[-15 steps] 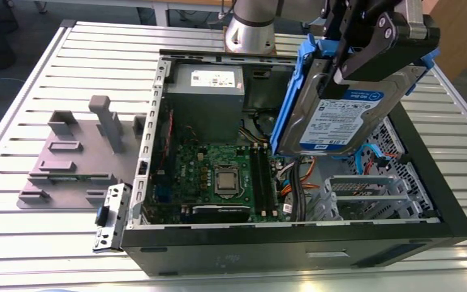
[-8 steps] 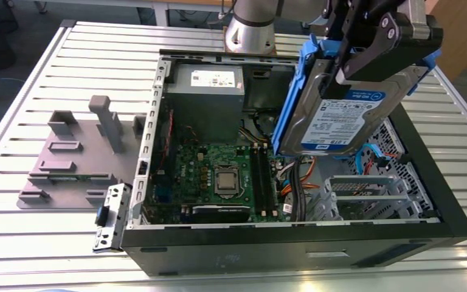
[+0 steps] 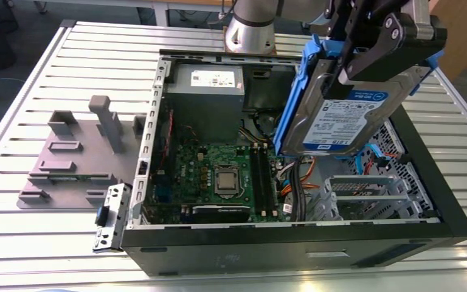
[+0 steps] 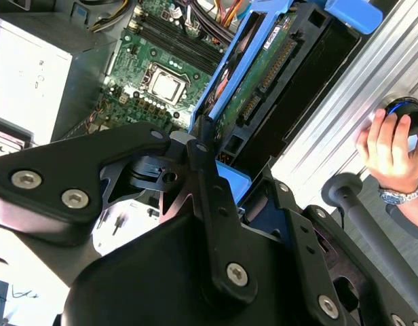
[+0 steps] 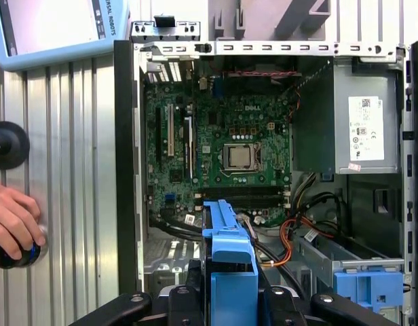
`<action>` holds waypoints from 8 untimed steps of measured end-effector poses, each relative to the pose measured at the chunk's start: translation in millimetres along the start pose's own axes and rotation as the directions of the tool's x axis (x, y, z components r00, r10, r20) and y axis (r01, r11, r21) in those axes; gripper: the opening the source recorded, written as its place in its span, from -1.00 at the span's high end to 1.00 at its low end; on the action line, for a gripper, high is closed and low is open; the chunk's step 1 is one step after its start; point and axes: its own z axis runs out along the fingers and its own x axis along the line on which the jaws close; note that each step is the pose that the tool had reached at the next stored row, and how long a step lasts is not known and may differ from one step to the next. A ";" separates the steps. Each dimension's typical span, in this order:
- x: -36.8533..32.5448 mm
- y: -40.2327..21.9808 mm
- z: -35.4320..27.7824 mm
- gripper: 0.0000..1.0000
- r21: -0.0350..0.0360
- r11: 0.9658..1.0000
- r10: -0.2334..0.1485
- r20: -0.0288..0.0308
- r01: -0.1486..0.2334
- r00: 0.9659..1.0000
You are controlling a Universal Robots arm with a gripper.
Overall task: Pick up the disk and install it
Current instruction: 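Pick up the disk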
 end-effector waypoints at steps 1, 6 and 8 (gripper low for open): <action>0.0 -0.3 0.0 0.27 0.000 1.000 0.000 0.000 0.000 1.000; 0.0 -1.9 0.0 0.27 0.000 1.000 0.000 0.000 0.000 1.000; 0.0 -2.4 0.0 0.27 0.000 1.000 0.000 0.000 0.000 1.000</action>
